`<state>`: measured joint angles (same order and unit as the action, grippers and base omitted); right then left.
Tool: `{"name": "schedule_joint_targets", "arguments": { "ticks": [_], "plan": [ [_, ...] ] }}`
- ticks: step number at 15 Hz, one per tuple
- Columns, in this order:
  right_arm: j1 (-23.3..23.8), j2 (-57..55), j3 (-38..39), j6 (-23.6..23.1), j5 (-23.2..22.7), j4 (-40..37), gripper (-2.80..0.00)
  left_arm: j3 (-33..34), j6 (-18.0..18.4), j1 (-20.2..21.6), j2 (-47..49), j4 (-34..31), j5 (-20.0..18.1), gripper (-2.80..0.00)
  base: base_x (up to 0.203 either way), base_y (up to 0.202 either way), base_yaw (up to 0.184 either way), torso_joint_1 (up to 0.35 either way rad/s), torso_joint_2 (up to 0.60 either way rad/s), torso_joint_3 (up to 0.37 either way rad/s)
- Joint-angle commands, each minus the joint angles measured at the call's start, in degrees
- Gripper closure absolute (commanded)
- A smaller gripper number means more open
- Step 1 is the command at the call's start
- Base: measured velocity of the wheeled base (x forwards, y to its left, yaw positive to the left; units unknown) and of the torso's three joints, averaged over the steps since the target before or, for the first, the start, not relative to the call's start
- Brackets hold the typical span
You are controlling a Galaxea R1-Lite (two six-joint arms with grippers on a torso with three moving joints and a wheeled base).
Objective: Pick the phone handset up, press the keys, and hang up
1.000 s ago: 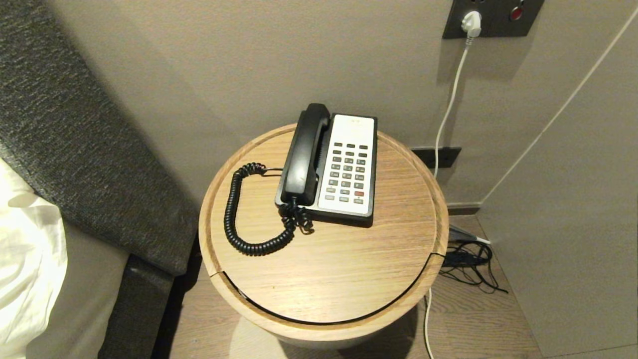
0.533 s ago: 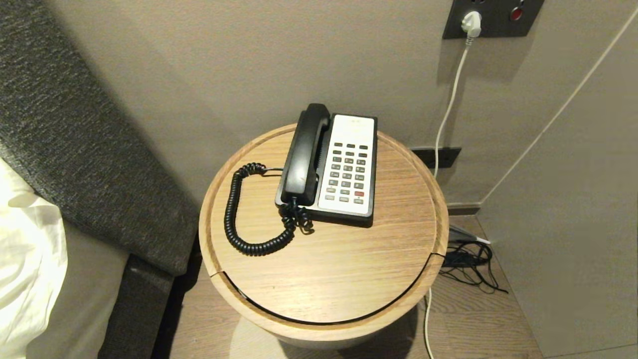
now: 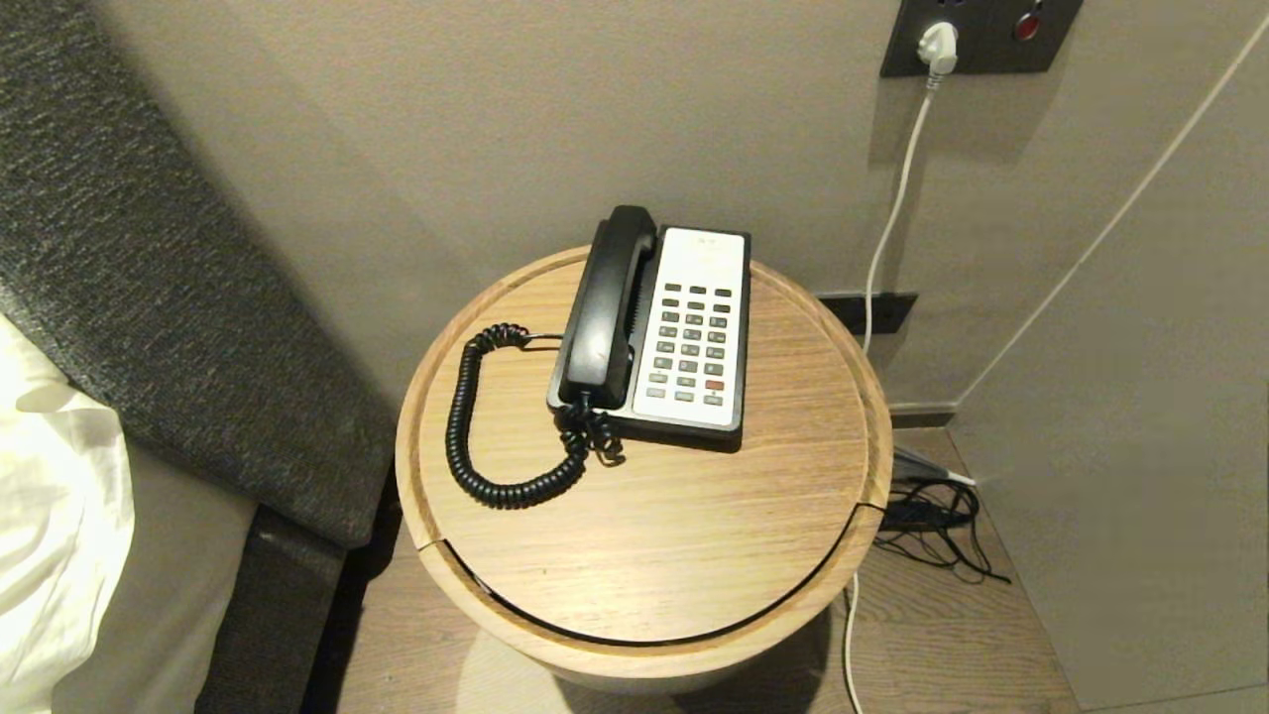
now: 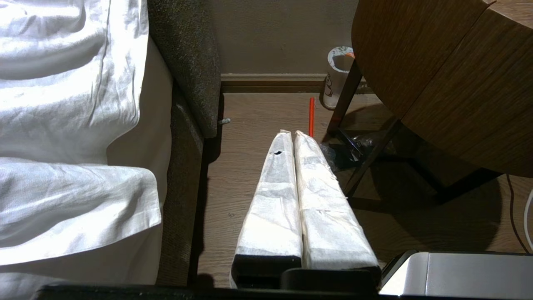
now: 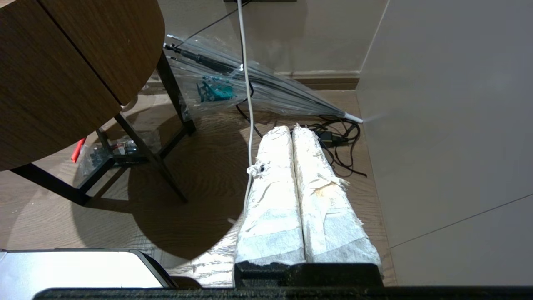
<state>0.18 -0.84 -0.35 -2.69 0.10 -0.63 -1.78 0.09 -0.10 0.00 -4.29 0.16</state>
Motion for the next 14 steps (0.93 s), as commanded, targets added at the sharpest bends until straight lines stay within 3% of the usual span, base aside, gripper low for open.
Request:
{"name": "schedule_joint_targets", "arguments": {
  "ticks": [1, 8, 14],
  "plan": [
    [0.0, -0.2, 0.0, 0.0, 0.0, 0.0, 0.00, 0.1, 0.0, 0.0, 0.1, 0.1, -0.1, 0.00, 0.000, 0.000, 0.000, 0.000, 0.00, 0.000],
    [0.1, -0.2, 0.0, 0.0, 0.0, 0.0, 0.00, 0.0, 1.6, 0.0, 0.1, 0.1, -0.2, 0.00, 0.000, 0.000, 0.000, 0.000, 0.00, 0.005],
    [0.0, -0.1, 0.0, 0.0, 0.0, 0.0, 0.00, 0.1, 1.1, 0.0, 0.1, 0.2, -0.1, 0.00, 0.000, 0.000, 0.000, 0.001, 0.00, 0.180]
  ]
}}
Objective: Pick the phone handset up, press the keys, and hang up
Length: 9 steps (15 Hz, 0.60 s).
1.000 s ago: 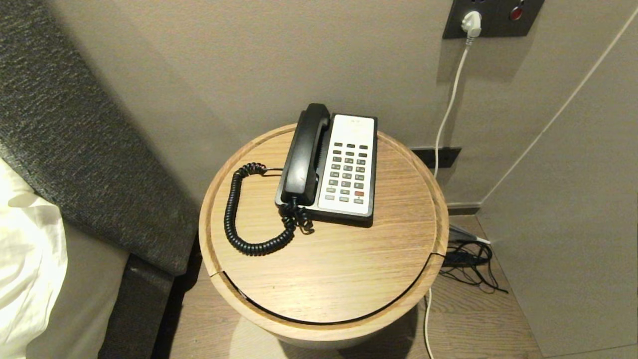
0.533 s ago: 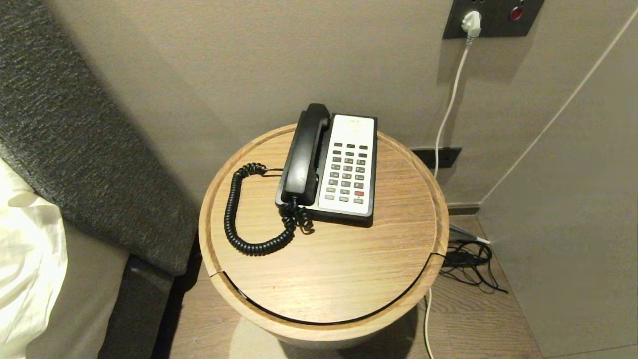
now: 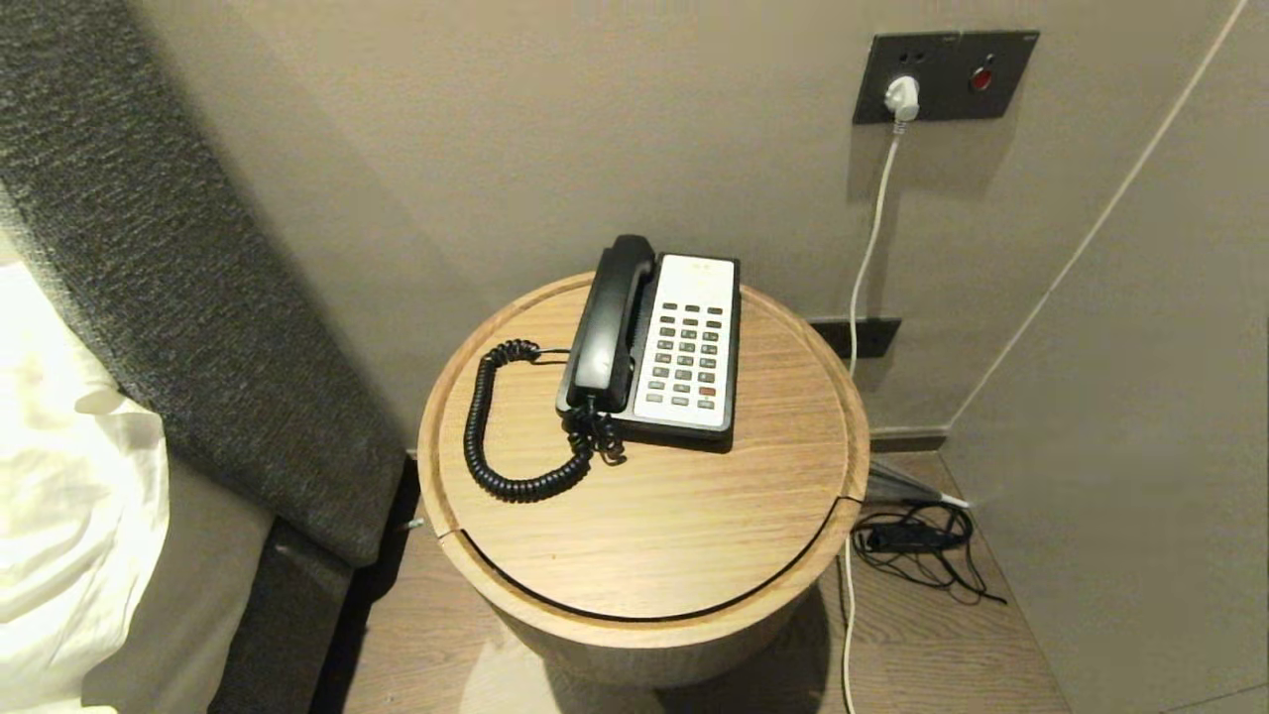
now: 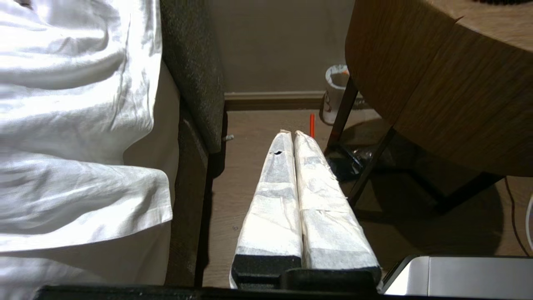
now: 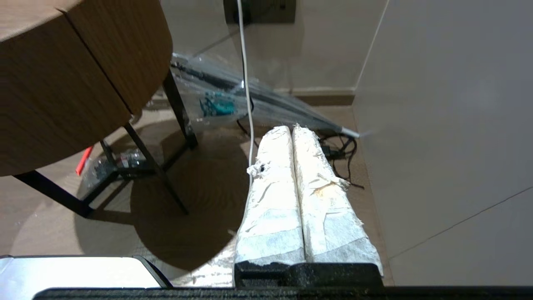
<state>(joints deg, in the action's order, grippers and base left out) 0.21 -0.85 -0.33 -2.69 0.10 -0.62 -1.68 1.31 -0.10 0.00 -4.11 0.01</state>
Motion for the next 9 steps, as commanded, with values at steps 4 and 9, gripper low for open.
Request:
{"name": "schedule_joint_targets", "arguments": {
  "ticks": [4, 9],
  "plan": [
    [0.1, -0.2, 0.0, -0.1, 0.0, 0.1, 0.00, -0.1, -0.3, 0.0, 0.1, -0.1, 0.1, 0.00, 0.000, 0.000, 0.000, 0.002, 0.00, 0.204],
    [0.0, -0.2, 0.0, -0.1, 0.0, 0.1, 0.00, 0.0, -0.3, 0.0, 0.1, -0.1, 0.1, 0.00, 0.000, 0.000, 0.000, 0.002, 0.00, 0.206]
  ]
}}
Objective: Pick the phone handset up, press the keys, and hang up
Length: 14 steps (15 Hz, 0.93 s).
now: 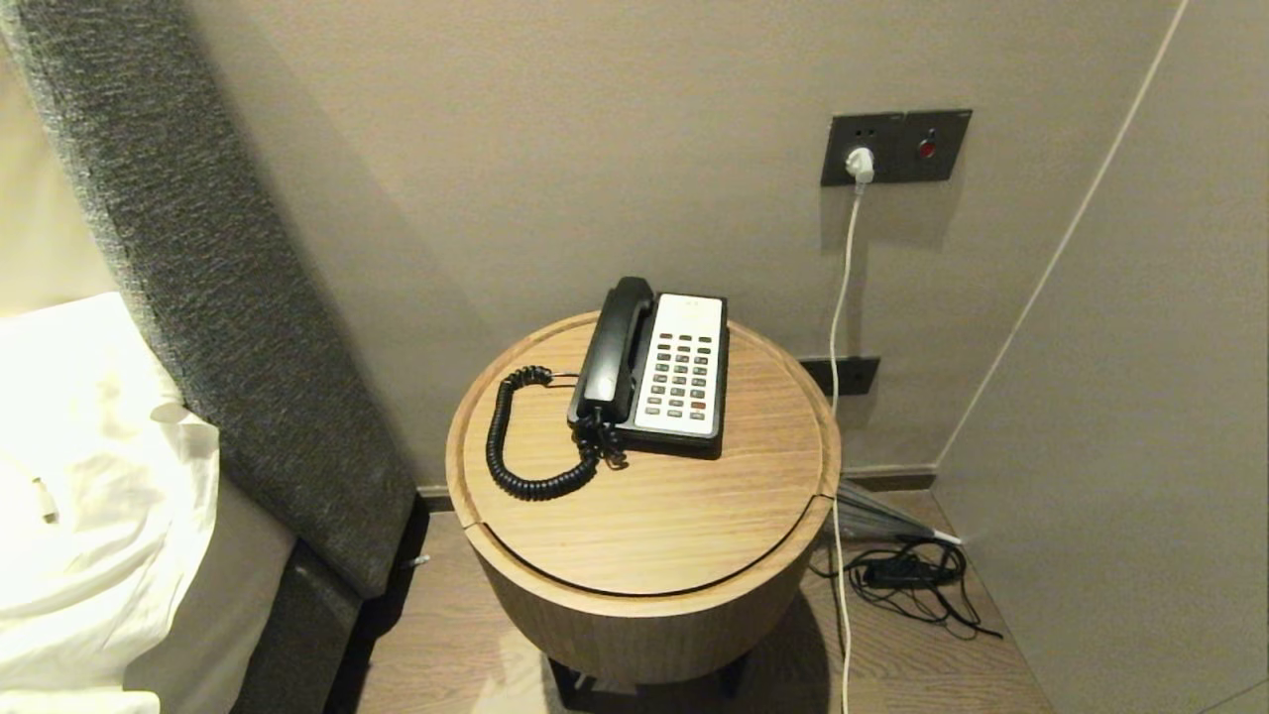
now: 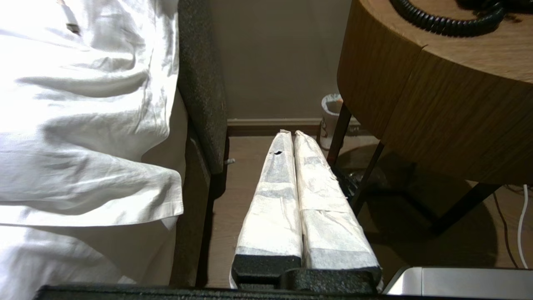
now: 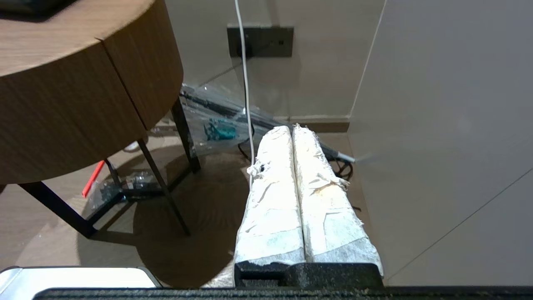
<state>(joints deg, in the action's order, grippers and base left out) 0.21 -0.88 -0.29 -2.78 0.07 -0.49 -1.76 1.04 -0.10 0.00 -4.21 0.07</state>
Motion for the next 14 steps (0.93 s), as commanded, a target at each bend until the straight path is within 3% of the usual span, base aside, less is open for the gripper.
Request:
{"name": "schedule_joint_targets", "arguments": {
  "ticks": [1, 8, 14],
  "plan": [
    [0.0, -0.1, -0.1, 0.0, 0.0, 0.0, 0.00, 0.0, -0.1, 0.0, 0.1, 0.0, 0.0, 0.00, 0.000, 0.000, 0.000, 0.003, 0.00, 0.203],
    [0.0, -0.1, 0.0, 0.0, 0.0, 0.0, 0.00, 0.1, -0.2, 0.0, 0.1, 0.1, 0.1, 0.00, 0.000, 0.000, 0.000, 0.003, 0.00, 0.201],
    [0.0, -0.2, 0.1, 0.1, 0.0, 0.0, 0.00, 0.1, -0.1, 0.0, 0.1, 0.2, -0.1, 0.00, 0.000, 0.000, 0.000, 0.001, 0.00, 0.037]
  ]
}}
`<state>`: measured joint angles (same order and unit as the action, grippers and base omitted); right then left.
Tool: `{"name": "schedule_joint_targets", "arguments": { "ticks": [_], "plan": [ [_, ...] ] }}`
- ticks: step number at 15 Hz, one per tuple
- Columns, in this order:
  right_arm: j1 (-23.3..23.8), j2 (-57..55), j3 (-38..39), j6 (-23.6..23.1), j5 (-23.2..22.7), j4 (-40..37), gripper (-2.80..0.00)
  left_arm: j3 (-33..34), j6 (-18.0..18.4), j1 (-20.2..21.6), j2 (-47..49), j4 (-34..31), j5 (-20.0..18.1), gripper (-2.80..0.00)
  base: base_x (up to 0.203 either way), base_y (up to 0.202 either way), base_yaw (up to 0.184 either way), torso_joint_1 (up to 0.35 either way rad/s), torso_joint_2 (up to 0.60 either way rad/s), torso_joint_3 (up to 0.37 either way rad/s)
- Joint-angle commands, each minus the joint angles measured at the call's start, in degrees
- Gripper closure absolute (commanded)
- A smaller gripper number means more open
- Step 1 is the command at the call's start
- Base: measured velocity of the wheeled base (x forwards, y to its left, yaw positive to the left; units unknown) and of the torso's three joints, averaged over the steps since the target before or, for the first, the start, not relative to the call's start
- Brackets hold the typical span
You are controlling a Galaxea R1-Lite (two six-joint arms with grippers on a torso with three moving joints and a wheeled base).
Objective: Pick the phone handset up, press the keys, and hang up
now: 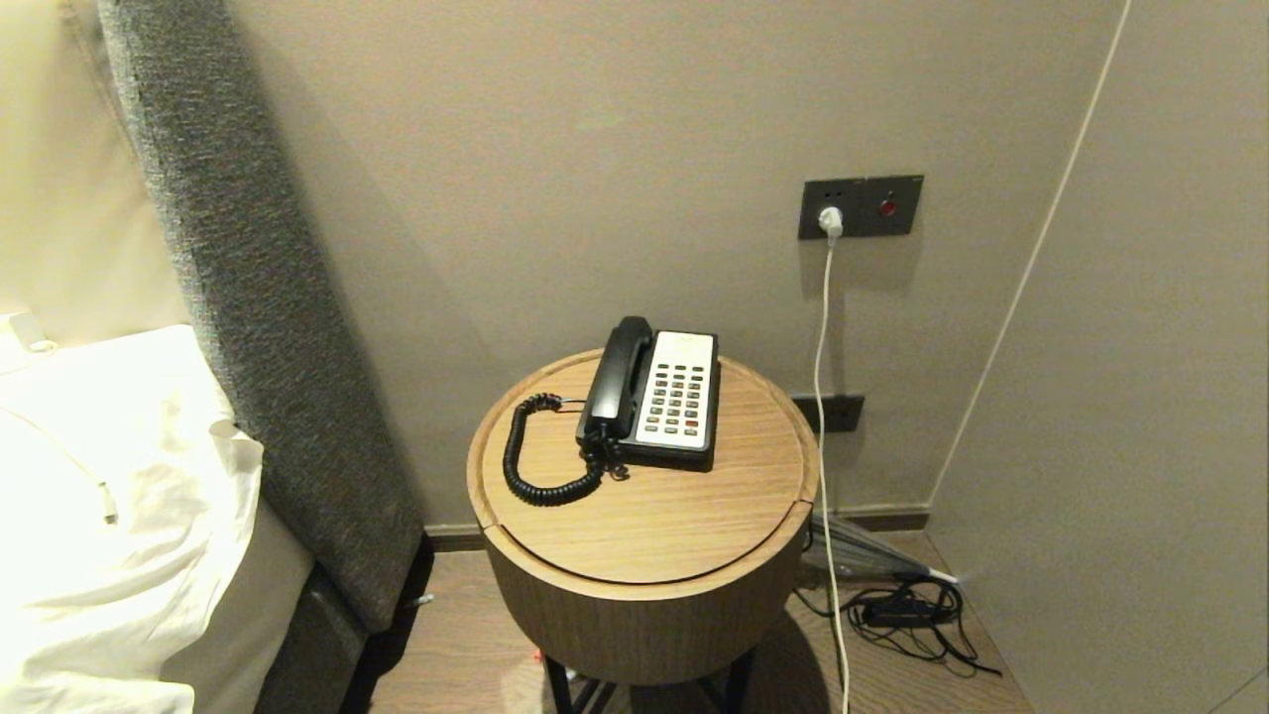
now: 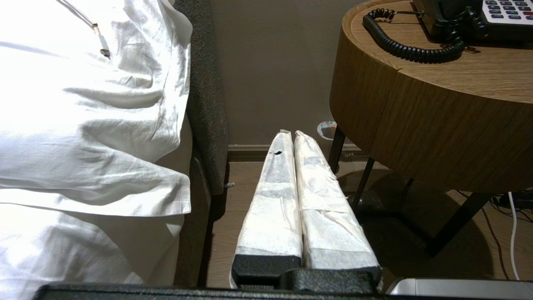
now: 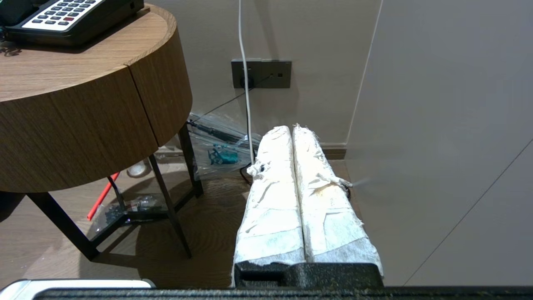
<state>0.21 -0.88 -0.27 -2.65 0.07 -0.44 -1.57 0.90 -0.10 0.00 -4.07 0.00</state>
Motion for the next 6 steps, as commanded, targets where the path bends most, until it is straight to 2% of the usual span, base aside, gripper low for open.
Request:
{"name": "schedule_joint_targets", "arguments": {
  "ticks": [1, 6],
  "plan": [
    [0.0, -0.2, 0.0, 0.1, 0.0, 0.0, 0.00, -0.1, 0.0, 0.0, 0.1, 0.0, 0.1, 0.00, 0.000, 0.000, 0.000, 0.000, 0.00, 0.000],
    [0.0, -0.2, 0.0, 0.3, 0.1, 0.0, 0.00, 0.0, 0.0, 0.0, 0.1, 0.0, 0.1, 0.00, 0.000, 0.000, 0.000, 0.000, 0.00, 0.000]
  ]
}}
